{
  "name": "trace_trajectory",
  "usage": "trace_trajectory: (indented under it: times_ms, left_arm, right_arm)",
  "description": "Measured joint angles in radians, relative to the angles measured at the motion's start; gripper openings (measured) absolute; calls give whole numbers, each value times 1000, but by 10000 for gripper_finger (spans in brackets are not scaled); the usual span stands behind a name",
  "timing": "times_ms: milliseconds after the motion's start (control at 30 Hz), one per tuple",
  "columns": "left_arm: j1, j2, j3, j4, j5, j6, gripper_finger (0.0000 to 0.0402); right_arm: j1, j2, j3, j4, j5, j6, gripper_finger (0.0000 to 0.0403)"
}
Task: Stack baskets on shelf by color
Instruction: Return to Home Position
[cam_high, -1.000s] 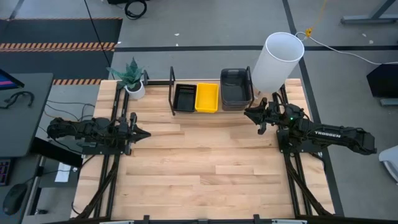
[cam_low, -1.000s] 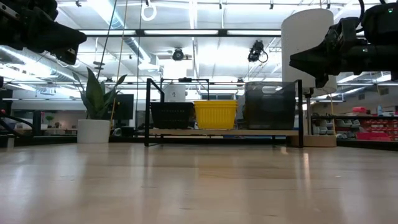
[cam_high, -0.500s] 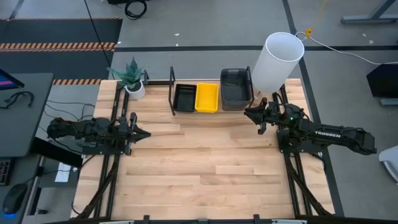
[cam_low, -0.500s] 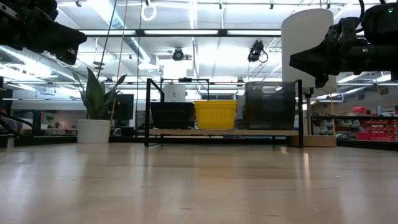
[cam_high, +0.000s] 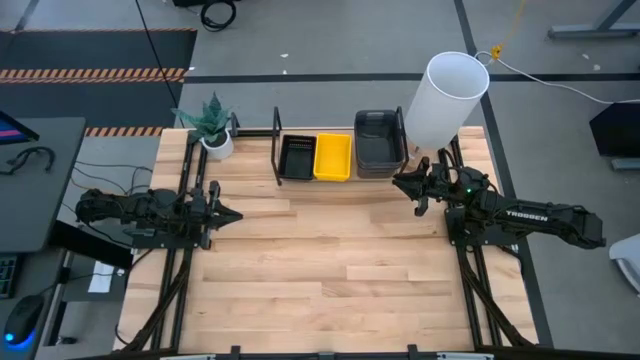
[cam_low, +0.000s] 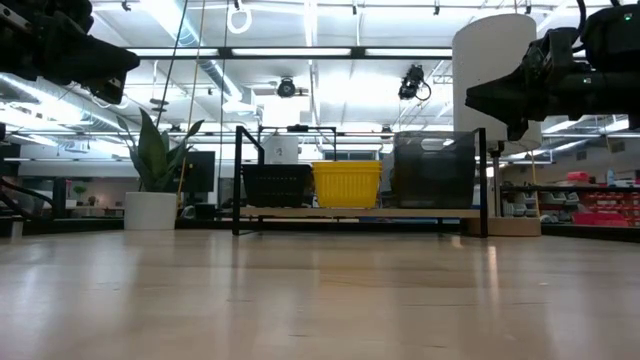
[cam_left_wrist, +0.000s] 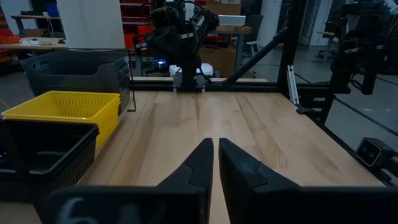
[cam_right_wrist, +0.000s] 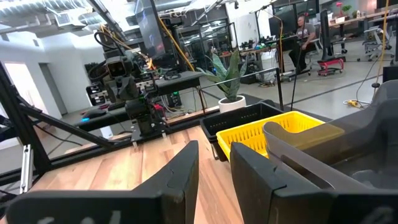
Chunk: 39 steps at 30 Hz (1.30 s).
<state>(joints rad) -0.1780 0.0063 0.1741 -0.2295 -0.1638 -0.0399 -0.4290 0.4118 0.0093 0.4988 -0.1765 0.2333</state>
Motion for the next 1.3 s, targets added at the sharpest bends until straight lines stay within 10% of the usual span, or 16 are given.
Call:
trace_trajectory:
  times_ms: [1300]
  left_arm:
    - [0,0,0,0,0,0,30]
  right_arm:
    - [0,0,0,0,0,0,98]
